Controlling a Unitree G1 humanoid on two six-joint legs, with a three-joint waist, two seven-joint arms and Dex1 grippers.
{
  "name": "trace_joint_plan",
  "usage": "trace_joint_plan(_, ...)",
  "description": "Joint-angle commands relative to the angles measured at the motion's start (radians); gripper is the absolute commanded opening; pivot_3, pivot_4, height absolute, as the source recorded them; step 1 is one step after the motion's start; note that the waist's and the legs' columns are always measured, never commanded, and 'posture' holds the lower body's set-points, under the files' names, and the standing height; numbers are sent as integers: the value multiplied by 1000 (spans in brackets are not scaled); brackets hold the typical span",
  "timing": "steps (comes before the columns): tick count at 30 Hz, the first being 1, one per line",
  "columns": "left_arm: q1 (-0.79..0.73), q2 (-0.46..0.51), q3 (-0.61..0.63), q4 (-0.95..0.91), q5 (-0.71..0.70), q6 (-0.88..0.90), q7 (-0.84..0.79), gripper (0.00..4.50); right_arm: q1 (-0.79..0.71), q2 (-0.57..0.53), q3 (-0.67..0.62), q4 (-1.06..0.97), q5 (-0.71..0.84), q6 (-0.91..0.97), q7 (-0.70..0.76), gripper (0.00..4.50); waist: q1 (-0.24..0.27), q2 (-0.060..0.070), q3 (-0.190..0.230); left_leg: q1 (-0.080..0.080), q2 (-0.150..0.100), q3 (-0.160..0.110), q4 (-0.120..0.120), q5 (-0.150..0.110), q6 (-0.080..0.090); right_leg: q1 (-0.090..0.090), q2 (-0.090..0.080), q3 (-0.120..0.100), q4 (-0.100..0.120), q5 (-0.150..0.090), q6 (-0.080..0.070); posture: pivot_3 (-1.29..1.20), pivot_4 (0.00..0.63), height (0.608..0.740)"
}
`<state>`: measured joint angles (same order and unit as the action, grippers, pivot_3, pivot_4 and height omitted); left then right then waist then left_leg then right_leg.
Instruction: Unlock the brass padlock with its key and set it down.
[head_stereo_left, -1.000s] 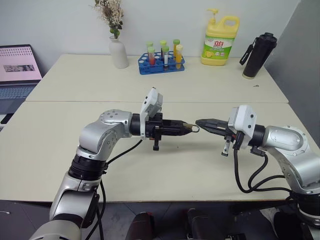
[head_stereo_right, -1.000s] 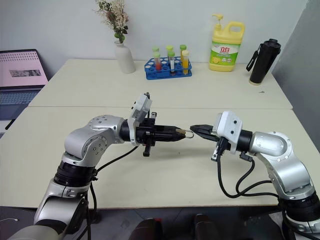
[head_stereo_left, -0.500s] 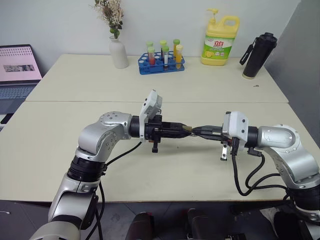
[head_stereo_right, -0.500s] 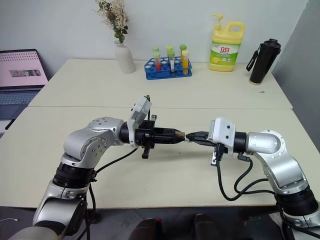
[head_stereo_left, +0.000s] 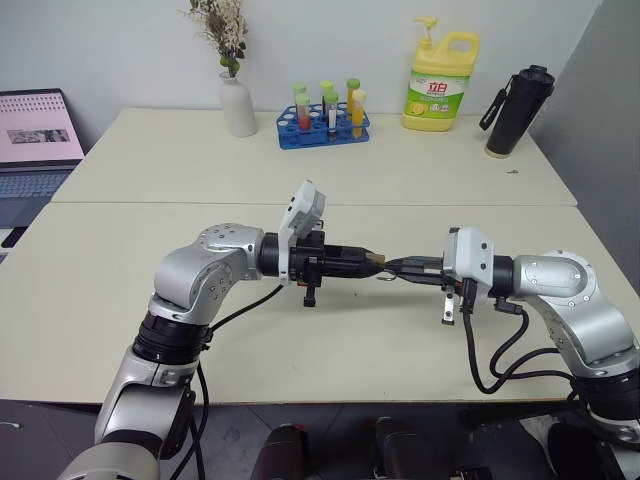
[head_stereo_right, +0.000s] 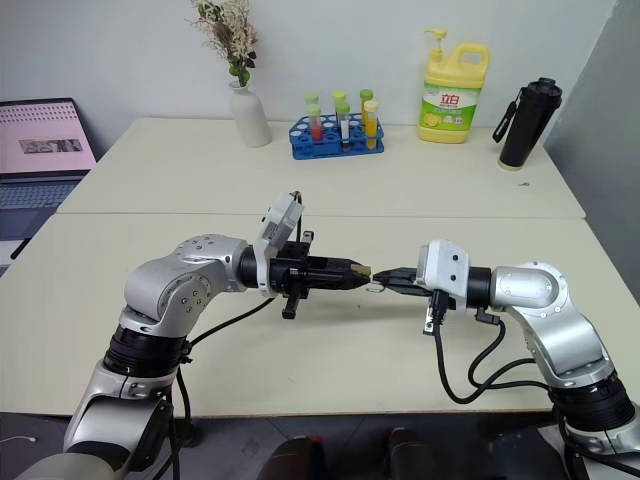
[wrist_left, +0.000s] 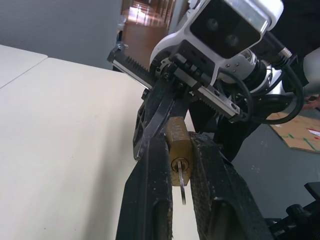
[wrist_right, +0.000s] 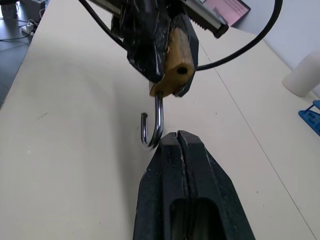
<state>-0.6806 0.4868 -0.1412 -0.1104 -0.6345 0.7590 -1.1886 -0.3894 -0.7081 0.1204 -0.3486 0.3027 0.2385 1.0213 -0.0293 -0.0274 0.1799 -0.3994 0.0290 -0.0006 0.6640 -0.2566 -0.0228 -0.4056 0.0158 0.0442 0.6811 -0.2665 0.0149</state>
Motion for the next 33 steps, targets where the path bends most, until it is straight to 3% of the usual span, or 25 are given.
trace_joint_plan(1,-6,0,24,-12,-19,2,14,176,16,-19,-17,-22,-3,-2,2,0,0,0,0,0,0,0,0,0,0,0,0,0,0,0,0,0,150,740)
trace_joint_plan(4,26,-12,20,-5,11,-9,68,176,85,-56,-28,-26,-12,12,11,0,1,0,0,0,0,0,0,0,0,0,0,0,0,0,0,0,150,740)
trace_joint_plan(7,63,-41,22,9,37,-13,155,176,150,-64,-51,-28,8,34,-11,578,1,0,0,0,0,0,0,0,0,0,-1,1,0,0,0,0,150,740)
trace_joint_plan(11,143,-77,-21,-20,103,-29,262,176,235,-62,-43,-57,-6,34,-23,1996,1,0,0,0,0,0,0,0,0,0,-1,1,0,0,0,0,150,740)
trace_joint_plan(18,203,-108,-37,9,134,-23,315,176,219,-35,-3,-57,-57,29,-60,4489,0,0,0,0,0,-1,0,0,0,0,0,1,0,0,0,0,150,740)
trace_joint_plan(33,203,-166,-55,105,196,-30,364,176,171,0,26,-43,-109,50,-91,4500,1,0,0,0,0,0,0,0,0,0,0,0,0,0,0,0,150,740)
